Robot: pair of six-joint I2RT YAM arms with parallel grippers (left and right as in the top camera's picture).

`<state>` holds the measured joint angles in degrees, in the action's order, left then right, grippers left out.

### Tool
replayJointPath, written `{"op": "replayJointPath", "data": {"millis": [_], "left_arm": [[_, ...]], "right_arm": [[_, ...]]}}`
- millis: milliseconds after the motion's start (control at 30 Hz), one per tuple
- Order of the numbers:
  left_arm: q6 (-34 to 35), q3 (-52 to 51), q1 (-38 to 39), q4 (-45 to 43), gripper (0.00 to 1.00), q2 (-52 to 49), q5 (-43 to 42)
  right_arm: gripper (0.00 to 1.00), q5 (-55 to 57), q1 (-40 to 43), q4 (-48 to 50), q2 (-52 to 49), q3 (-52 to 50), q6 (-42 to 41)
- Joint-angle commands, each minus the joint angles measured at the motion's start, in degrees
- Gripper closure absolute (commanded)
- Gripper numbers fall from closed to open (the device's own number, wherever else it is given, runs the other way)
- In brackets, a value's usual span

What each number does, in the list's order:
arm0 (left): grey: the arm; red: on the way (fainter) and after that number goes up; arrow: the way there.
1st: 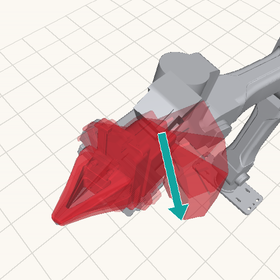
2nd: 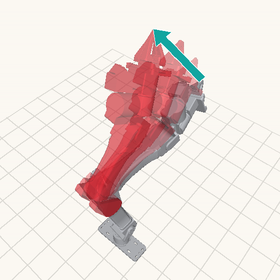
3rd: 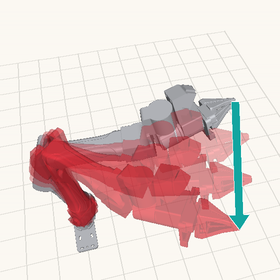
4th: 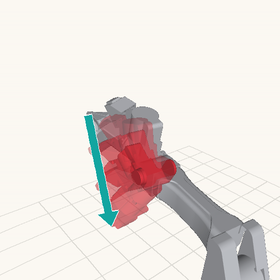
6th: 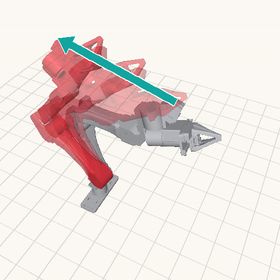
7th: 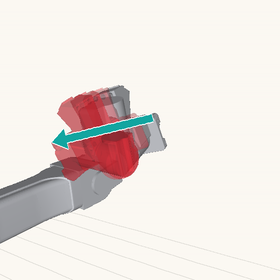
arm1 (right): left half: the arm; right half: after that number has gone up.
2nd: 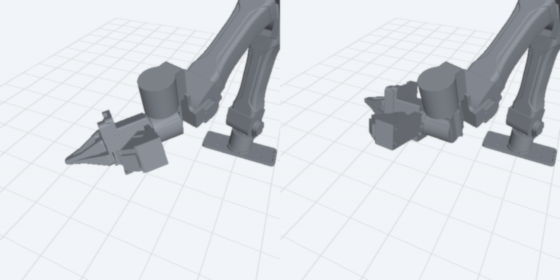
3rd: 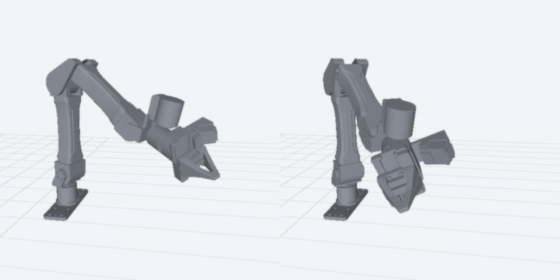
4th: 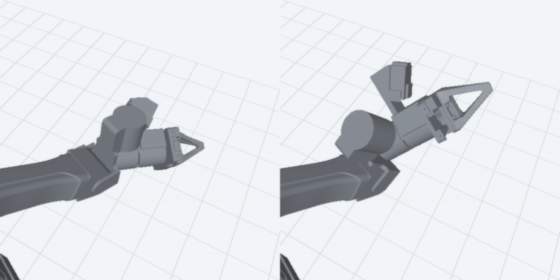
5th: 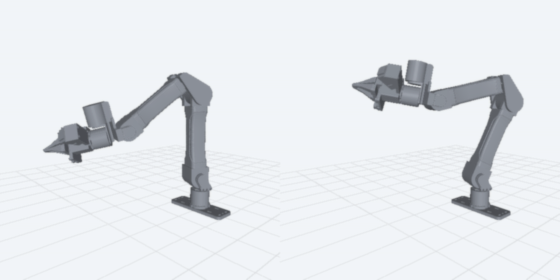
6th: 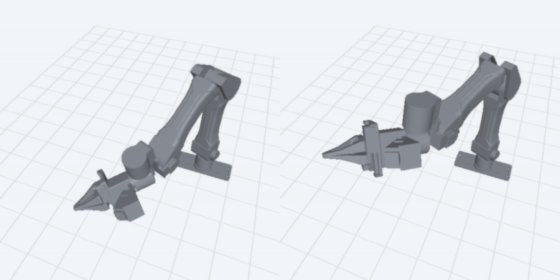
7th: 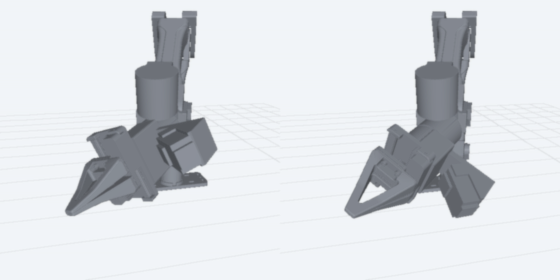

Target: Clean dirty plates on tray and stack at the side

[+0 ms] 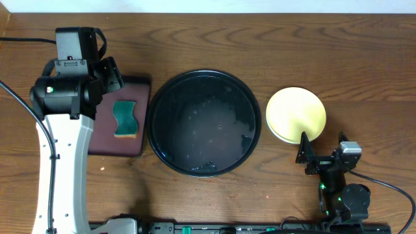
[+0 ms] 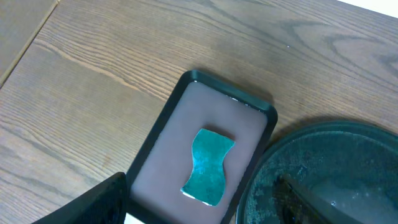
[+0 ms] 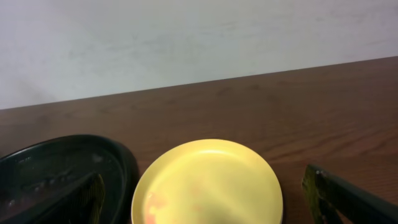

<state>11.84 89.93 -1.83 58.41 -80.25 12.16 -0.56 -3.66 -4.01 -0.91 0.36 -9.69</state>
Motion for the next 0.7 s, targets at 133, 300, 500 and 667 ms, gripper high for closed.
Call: {"op": "replayJointPath", "data": {"millis": [133,300,500,667], "left_arm": [[0.50,0.42,-0.26,0.07,0.26,-0.13,0.31],[0.22,0.31,-0.09,0.15,0.26,1.46,1.29],[0.52,-5.33,0.87,-2.84,0.26,10.29,0.70],[-0.63,-22.56,1.49,-19.17,0.26,23.61,-1.31]], "right_arm": [[0.01,0.11,0.24,-0.26,0.35,-0.04,-0.55],[0.01,0.11,0.24,-0.26,0.35,-0.04,-0.55],[0.01,0.11,0.24,-0.26,0.35,-0.04,-0.55],[0.01,0.11,0.24,-0.26,0.35,-0.04,-0.55]]}}
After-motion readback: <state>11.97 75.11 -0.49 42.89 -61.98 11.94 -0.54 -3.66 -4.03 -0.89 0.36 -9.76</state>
